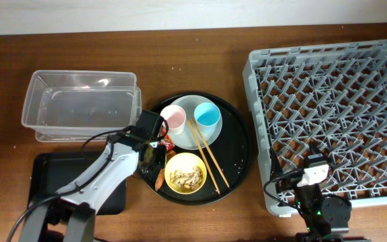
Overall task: Sort waste into correct bins and load items into the dishwasher rack
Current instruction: 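Grasp the white tissue with the left gripper and drop it in the clear bin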
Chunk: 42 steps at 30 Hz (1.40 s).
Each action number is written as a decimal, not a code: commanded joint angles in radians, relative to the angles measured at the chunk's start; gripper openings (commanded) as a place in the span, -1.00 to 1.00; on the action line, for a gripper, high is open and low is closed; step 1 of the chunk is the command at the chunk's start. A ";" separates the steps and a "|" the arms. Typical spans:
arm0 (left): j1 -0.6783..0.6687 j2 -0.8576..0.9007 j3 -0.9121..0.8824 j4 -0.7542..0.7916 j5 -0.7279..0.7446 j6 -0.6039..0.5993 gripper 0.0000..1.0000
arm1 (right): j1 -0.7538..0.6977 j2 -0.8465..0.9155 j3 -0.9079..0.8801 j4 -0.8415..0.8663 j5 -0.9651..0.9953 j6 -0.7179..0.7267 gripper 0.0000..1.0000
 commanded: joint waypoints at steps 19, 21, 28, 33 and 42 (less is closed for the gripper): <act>0.042 -0.407 0.260 -0.131 -0.481 0.001 -0.99 | -0.005 -0.006 -0.006 -0.004 0.003 0.008 0.97; 0.092 -0.304 0.260 -0.048 -0.478 0.001 -0.99 | -0.005 -0.006 -0.006 -0.004 0.003 0.008 0.97; 0.351 -0.014 0.260 0.171 -0.266 0.016 -0.99 | -0.005 -0.006 -0.006 -0.004 0.003 0.008 0.97; 0.460 0.021 0.260 0.238 -0.204 0.016 -0.97 | -0.005 -0.006 -0.006 -0.004 0.003 0.008 0.97; 0.492 0.021 0.260 0.272 -0.208 0.016 -0.53 | -0.005 -0.006 -0.006 -0.004 0.003 0.008 0.97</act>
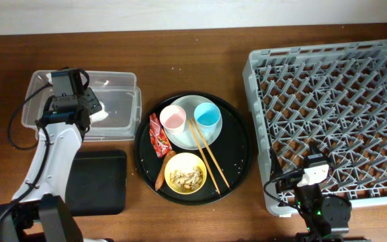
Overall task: Sort waste into correct bins and load items into the dishwasher rack
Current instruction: 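Grasp the white tissue with the left gripper and drop it in the clear bin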
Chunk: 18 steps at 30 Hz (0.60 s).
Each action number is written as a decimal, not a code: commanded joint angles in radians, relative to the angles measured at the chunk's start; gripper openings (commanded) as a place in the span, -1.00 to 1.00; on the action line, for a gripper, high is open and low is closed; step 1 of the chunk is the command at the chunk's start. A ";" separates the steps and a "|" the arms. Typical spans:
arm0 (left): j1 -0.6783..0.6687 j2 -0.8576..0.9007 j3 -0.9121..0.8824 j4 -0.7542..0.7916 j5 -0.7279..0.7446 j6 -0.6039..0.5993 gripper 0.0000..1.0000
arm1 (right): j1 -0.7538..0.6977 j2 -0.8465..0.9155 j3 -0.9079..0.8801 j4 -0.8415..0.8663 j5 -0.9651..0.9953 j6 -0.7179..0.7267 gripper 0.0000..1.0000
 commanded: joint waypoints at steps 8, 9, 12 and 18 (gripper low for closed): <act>-0.001 -0.178 0.021 -0.119 0.399 0.007 -0.17 | -0.005 -0.006 -0.006 -0.004 0.003 0.008 0.96; 0.000 -0.229 0.021 -0.184 0.490 0.008 -0.15 | -0.005 -0.006 -0.006 -0.004 0.003 0.008 0.97; 0.000 -0.296 0.021 -0.262 0.528 0.008 0.98 | -0.005 -0.006 -0.006 -0.004 0.003 0.008 0.97; -0.019 -0.311 0.016 -0.475 0.595 0.007 0.28 | -0.005 -0.006 -0.006 -0.004 0.003 0.008 0.97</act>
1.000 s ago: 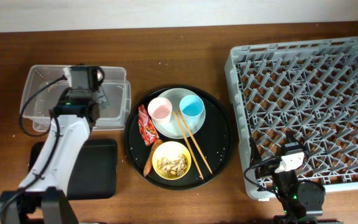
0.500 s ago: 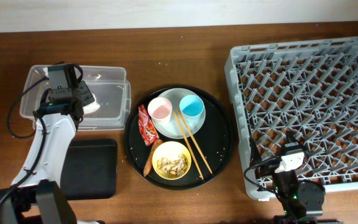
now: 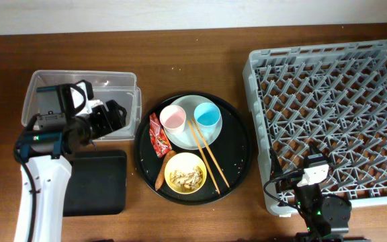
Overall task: Sort waste into correct bins and load items into the dishwasher rack
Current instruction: 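Grasp the white tissue with the left gripper and drop it in the clear bin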
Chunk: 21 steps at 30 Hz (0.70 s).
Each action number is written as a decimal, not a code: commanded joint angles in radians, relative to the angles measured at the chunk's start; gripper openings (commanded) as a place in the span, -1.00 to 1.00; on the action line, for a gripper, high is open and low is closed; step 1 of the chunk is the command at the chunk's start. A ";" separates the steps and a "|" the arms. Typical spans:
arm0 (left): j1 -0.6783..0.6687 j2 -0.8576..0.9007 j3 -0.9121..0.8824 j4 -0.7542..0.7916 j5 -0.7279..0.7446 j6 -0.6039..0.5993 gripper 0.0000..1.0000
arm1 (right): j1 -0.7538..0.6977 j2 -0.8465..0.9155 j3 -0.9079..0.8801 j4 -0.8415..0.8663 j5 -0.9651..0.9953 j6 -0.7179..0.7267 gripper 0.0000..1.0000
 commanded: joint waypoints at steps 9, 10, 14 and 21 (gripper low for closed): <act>-0.341 0.000 -0.064 -0.104 -0.266 -0.290 -0.21 | -0.005 -0.005 -0.006 -0.004 0.003 0.008 0.97; -0.376 0.006 -0.087 -0.071 -0.281 -0.321 -0.21 | -0.005 -0.005 -0.006 -0.004 0.003 0.008 0.97; -0.474 0.037 -0.189 0.125 -0.284 -0.348 -0.21 | -0.005 -0.005 -0.006 -0.004 0.002 0.008 0.97; -0.489 0.240 -0.201 0.261 -0.338 -0.348 -0.21 | -0.005 -0.005 -0.006 -0.004 0.003 0.008 0.97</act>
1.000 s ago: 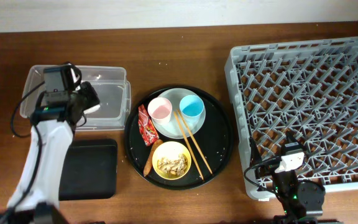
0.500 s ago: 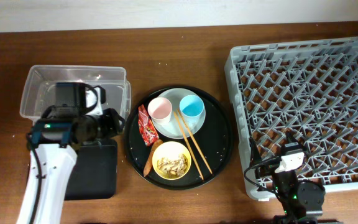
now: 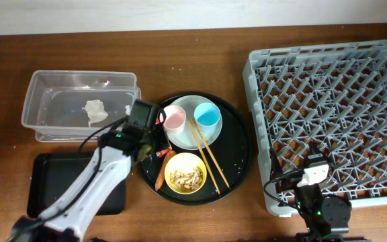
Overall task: Sort waste into correct bins and load items into the dishwasher rack
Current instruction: 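Grasp the white tissue with the left gripper and drop it in the clear bin, then grasp the red snack wrapper with the left gripper, drop it in the clear bin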
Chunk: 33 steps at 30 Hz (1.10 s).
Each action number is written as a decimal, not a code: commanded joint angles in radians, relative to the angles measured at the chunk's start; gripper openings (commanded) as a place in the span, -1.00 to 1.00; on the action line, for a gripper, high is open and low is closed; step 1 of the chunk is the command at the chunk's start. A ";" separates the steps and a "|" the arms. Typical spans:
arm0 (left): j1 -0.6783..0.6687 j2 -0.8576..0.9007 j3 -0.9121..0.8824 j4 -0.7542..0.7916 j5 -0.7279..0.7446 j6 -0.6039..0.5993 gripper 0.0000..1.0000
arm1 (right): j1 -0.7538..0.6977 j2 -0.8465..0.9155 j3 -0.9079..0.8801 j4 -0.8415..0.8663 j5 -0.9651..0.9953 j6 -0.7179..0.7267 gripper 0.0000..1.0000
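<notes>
My left gripper (image 3: pixel 150 142) hovers over the left edge of the round black tray (image 3: pixel 237 144). It covers the red wrapper, of which only a sliver (image 3: pixel 160 153) shows; its jaws are hidden by the wrist. On the tray sit a pink cup (image 3: pixel 173 119), a blue cup (image 3: pixel 207 115), a white plate (image 3: pixel 188 138), chopsticks (image 3: pixel 208 156) and a yellow bowl (image 3: pixel 185 173) of scraps. A white crumpled wad (image 3: pixel 96 111) lies in the clear bin (image 3: pixel 42 87). My right gripper (image 3: pixel 312 171) rests at the front edge of the grey dishwasher rack (image 3: pixel 334 107).
A flat black bin (image 3: pixel 52 171) lies in front of the clear bin, partly under my left arm. An orange-brown food piece (image 3: pixel 161 179) lies beside the yellow bowl. The rack fills the right side of the table.
My left gripper was over the right part of the clear bin; it is now over the tray's left edge, above the red wrapper. The white wad now shows lying in the clear bin.
First my left gripper was at the tray's left side and the clear bin held nothing. Then it was over the clear bin with something white at its fingers. Then it was over the bin's right part. Now the wad lies in the bin and the gripper is back at the tray.
</notes>
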 commanded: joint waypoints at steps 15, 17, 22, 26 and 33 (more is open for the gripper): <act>-0.005 0.283 -0.013 0.145 -0.022 -0.011 -0.07 | -0.005 -0.006 -0.006 -0.004 0.003 0.008 0.97; -0.005 0.285 -0.013 0.145 -0.022 -0.011 -0.17 | -0.005 -0.006 -0.006 -0.004 0.003 0.008 0.96; -0.005 0.285 -0.013 0.138 -0.018 -0.011 -0.66 | -0.005 -0.006 -0.006 -0.004 0.002 0.008 0.97; -0.005 0.274 -0.011 0.137 0.029 -0.011 -0.99 | -0.005 -0.006 -0.006 -0.004 0.003 0.008 0.97; -0.005 -0.001 0.012 0.109 0.031 -0.003 -0.99 | -0.005 -0.006 -0.006 -0.004 0.003 0.008 0.97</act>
